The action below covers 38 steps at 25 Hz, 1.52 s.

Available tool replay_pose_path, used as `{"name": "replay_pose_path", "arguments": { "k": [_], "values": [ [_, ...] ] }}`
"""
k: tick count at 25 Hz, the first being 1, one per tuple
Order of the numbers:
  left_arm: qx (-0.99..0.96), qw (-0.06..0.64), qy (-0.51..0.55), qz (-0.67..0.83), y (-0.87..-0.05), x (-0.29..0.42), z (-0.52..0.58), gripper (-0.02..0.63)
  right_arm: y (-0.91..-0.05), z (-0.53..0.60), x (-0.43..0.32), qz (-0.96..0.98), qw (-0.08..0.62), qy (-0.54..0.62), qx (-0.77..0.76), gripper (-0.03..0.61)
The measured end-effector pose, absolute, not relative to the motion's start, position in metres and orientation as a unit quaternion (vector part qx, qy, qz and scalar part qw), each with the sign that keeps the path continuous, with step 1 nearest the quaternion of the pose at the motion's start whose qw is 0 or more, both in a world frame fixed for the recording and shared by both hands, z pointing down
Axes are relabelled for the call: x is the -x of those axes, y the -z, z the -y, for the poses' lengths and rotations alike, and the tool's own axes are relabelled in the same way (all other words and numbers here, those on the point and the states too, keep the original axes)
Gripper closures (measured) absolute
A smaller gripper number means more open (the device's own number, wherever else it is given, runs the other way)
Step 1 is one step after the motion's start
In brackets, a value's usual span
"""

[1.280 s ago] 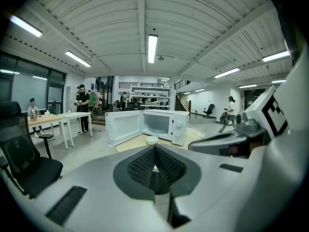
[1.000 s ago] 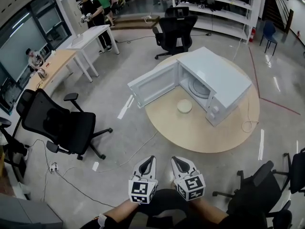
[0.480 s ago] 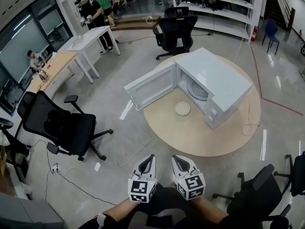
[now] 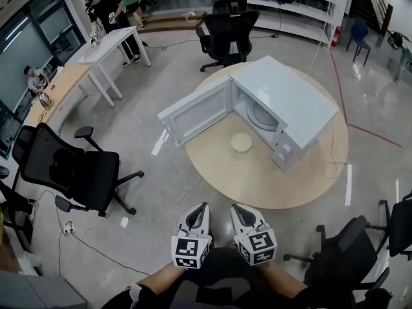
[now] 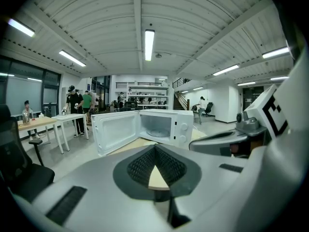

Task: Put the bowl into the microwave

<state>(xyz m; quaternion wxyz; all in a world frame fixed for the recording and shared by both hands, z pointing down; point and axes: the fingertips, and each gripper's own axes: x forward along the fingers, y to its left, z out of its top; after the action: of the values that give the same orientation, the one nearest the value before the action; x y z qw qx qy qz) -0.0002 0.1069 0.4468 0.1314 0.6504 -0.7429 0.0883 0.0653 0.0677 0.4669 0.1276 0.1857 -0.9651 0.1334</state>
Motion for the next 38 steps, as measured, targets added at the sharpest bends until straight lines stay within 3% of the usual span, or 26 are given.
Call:
{"name": "replay_pose_path", "arguments": {
  "k": [21,38],
  "values": [
    [-0.708,0.163,-0.071,0.684,-0.458,0.096,-0.001,0.568,-0.474,0.019,0.03,0.942,0.167,-0.14,-0.256,0.563],
    [-0.752,0.147,-0.041,0.642,-0.436,0.152,0.031,0.568,-0.452,0.045,0.079,0.924,0.168,-0.12,-0.321,0.563]
  ]
}}
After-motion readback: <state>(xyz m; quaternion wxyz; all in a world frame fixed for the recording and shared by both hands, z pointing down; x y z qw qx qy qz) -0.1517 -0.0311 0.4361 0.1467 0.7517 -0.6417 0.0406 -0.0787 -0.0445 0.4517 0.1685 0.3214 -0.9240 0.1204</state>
